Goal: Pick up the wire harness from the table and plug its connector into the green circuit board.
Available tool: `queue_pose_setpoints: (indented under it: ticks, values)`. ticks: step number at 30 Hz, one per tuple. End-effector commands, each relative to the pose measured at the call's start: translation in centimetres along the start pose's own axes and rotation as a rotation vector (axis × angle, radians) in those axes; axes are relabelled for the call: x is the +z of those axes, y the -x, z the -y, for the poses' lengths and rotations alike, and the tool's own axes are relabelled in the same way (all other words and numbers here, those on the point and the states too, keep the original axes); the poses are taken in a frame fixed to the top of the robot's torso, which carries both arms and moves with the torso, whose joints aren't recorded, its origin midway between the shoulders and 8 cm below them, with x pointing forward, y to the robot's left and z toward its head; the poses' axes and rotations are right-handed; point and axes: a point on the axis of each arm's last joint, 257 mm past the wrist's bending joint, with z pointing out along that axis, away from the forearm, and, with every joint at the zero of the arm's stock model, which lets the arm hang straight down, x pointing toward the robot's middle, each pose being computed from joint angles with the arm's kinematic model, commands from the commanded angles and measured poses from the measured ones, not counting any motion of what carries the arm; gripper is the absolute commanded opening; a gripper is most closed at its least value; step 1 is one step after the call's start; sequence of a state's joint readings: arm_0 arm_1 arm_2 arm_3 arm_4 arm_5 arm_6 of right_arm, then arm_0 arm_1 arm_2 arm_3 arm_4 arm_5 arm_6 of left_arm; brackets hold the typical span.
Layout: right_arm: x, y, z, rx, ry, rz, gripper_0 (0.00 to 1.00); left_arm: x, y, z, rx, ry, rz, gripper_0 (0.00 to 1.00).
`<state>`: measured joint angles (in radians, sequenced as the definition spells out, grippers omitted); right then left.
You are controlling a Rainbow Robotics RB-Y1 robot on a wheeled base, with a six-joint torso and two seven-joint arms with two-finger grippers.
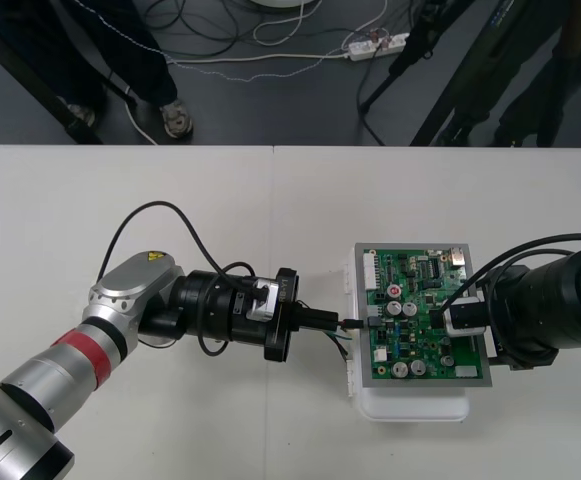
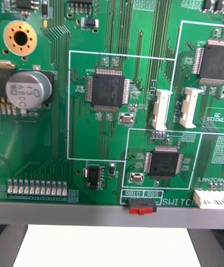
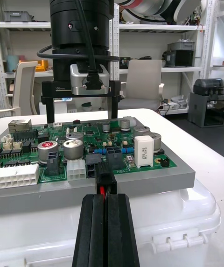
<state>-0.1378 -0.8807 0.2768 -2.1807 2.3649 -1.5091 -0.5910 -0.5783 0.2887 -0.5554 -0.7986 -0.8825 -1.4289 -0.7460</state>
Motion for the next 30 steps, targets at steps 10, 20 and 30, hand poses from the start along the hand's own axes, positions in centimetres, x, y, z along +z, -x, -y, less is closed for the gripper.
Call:
queue_pose_setpoints:
  ticks: [10, 20, 30]
  values:
    - [-0.1, 1.2, 0.7, -0.008, -0.012, 0.007, 1.00, 2.5, 0.4, -1.6, -0.074, -0.003, -0.013, 0.00]
    - [-0.1, 1.2, 0.3, 0.011, 0.001, 0.005, 1.00, 3.2, 0.4, -1.4, -0.072, -0.010, -0.014, 0.00]
    - [0.0, 1.0, 0.3, 0.024, 0.002, 0.001, 1.00, 3.5, 0.4, -1.2, -0.060, -0.026, -0.017, 0.00]
